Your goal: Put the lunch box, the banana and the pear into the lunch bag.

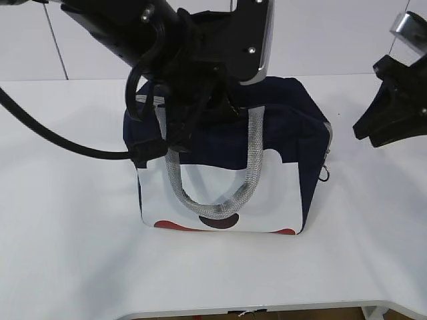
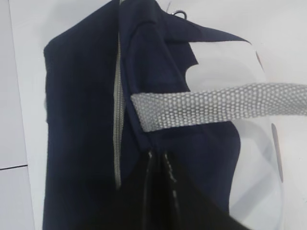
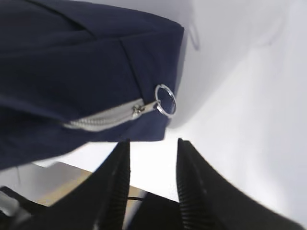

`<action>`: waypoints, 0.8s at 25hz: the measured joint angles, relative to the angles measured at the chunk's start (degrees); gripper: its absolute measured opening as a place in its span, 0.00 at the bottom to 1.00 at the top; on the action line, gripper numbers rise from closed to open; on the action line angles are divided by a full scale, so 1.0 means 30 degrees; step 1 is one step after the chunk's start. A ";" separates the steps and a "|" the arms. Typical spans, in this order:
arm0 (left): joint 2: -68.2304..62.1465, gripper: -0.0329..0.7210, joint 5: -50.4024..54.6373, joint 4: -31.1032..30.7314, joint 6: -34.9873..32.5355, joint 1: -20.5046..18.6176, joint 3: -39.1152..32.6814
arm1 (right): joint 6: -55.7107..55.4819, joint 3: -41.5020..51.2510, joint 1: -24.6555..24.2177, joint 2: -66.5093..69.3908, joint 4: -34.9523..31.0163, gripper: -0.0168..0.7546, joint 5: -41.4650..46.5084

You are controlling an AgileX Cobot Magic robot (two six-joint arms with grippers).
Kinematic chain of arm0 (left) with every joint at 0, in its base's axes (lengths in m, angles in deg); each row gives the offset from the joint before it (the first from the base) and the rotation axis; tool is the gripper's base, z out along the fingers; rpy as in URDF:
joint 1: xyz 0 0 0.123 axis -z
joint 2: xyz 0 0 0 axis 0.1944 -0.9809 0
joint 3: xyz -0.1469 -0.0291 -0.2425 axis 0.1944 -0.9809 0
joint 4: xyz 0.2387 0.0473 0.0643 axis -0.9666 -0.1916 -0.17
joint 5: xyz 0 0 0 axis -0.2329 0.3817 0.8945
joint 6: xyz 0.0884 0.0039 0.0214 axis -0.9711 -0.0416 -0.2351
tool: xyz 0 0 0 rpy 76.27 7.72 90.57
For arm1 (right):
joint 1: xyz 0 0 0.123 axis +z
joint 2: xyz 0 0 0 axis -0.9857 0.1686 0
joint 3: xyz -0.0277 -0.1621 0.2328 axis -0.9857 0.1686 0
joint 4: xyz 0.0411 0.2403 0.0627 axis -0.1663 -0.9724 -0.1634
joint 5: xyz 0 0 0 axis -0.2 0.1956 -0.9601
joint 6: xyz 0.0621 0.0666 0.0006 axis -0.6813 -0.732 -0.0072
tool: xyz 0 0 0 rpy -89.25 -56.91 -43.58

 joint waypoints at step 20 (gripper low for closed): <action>0.0000 0.03 0.0052 -0.0032 0.0000 0.0000 0.0000 | 2.4282 0.0000 0.0000 -0.1796 -0.1494 0.39 0.0135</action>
